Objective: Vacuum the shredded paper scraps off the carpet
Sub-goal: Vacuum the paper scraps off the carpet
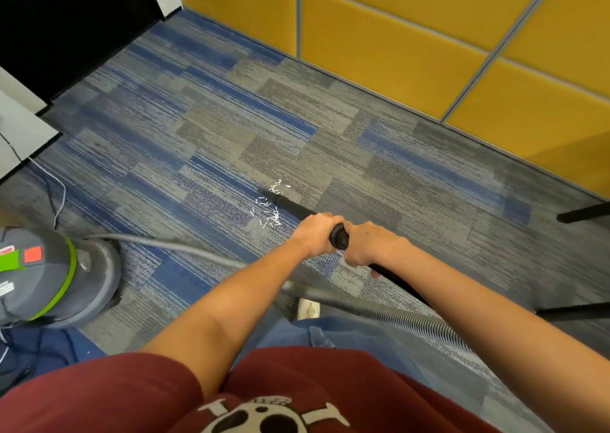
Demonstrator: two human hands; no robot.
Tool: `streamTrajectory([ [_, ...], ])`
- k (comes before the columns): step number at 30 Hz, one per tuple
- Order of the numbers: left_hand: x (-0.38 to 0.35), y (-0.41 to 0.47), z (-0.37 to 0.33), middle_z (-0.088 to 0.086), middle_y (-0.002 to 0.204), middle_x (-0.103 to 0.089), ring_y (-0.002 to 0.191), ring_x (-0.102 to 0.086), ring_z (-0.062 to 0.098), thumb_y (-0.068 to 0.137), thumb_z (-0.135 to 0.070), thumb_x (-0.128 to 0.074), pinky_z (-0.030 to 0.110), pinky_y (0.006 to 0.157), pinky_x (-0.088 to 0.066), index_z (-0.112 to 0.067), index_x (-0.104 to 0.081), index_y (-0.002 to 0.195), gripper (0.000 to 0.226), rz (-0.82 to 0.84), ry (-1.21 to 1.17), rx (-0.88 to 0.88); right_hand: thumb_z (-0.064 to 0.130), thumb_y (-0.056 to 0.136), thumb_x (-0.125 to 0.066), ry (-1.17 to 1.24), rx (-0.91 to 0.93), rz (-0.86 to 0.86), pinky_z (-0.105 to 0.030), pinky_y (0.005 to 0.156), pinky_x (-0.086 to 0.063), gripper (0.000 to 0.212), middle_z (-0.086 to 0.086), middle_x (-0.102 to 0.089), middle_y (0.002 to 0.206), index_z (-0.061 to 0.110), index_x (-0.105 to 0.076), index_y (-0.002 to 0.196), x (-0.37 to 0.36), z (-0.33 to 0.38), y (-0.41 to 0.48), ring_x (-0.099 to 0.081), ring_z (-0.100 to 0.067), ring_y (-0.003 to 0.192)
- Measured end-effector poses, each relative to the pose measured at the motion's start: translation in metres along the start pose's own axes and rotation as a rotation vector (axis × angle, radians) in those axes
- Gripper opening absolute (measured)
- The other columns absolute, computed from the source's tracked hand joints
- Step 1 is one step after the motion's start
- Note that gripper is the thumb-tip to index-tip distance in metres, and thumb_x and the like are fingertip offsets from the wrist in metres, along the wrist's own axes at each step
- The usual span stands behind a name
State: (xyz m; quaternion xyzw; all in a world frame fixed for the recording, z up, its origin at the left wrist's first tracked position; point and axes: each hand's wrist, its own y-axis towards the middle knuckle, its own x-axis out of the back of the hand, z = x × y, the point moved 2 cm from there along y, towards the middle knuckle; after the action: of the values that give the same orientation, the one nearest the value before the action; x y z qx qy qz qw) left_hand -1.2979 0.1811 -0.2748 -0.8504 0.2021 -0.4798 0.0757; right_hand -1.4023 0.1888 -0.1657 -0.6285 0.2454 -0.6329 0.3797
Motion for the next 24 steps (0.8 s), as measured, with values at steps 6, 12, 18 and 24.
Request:
streamTrajectory([
  [6, -0.011, 0.009, -0.01, 0.009, 0.107, -0.063, 0.096, -0.062, 0.029, 0.073, -0.016, -0.073, 0.042, 0.085, -0.05, -0.016, -0.059, 0.116, 0.045, 0.042, -0.008, -0.055, 0.011, 0.091, -0.047, 0.067, -0.044, -0.004, -0.025, 0.047, -0.05, 0.057, -0.004, -0.044, 0.081, 0.016, -0.028, 0.144, -0.007, -0.013, -0.005, -0.058, -0.018, 0.049],
  [12, -0.014, 0.018, -0.021, 0.008, 0.106, -0.062, 0.096, -0.061, 0.029, 0.074, -0.018, -0.071, 0.043, 0.085, -0.05, -0.02, -0.059, 0.115, 0.042, 0.088, -0.008, -0.094, 0.013, 0.092, -0.048, 0.136, -0.086, -0.004, -0.027, 0.054, -0.054, 0.052, -0.005, -0.049, 0.082, 0.015, -0.031, 0.141, -0.008, -0.023, -0.009, -0.06, -0.018, 0.052],
  [18, -0.018, 0.024, -0.03, 0.007, 0.108, -0.06, 0.097, -0.061, 0.029, 0.075, -0.02, -0.071, 0.043, 0.085, -0.051, -0.022, -0.058, 0.115, 0.042, 0.13, -0.008, -0.117, 0.011, 0.092, -0.046, 0.167, -0.119, -0.012, -0.027, 0.054, -0.055, 0.056, -0.007, -0.048, 0.086, 0.016, -0.026, 0.145, -0.011, -0.033, -0.009, -0.063, -0.021, 0.056],
  [24, -0.016, 0.028, -0.03, 0.009, 0.106, -0.061, 0.096, -0.061, 0.029, 0.076, -0.022, -0.069, 0.039, 0.085, -0.049, -0.016, -0.058, 0.114, 0.04, 0.127, 0.06, -0.135, 0.01, 0.091, -0.046, 0.181, -0.112, -0.006, -0.032, 0.063, -0.059, 0.056, -0.007, -0.049, 0.087, 0.018, -0.028, 0.143, -0.008, -0.035, -0.009, -0.065, -0.024, 0.06],
])
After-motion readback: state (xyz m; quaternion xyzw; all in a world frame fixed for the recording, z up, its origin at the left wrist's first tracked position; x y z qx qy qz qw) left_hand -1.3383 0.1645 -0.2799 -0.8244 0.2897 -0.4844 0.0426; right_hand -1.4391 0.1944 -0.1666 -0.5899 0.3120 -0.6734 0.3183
